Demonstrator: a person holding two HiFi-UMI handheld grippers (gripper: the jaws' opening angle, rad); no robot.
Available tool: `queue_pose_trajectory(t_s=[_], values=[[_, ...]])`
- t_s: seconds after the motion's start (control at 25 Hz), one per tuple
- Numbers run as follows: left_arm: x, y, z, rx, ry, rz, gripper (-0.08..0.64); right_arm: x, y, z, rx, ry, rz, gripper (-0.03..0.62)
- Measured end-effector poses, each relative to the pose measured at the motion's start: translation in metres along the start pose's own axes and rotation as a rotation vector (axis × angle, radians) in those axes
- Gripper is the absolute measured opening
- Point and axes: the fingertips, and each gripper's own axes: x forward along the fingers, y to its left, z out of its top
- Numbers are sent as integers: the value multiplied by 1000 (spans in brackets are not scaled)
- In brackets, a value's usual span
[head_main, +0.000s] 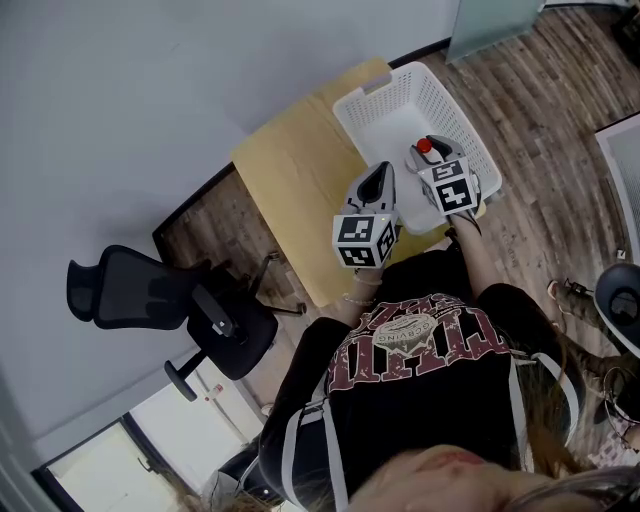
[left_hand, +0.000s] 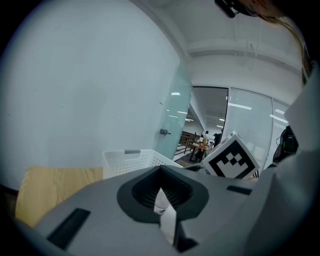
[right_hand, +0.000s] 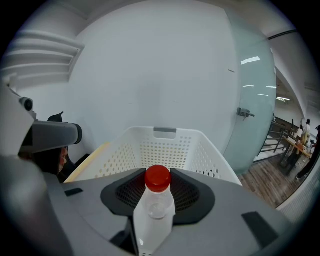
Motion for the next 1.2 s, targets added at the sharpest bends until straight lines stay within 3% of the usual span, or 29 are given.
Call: queue_pose_trajectory(t_s=[1.2], values=[[-44, 21, 11, -11, -62, 79, 48, -49, 31, 55, -78, -142, 53, 164]])
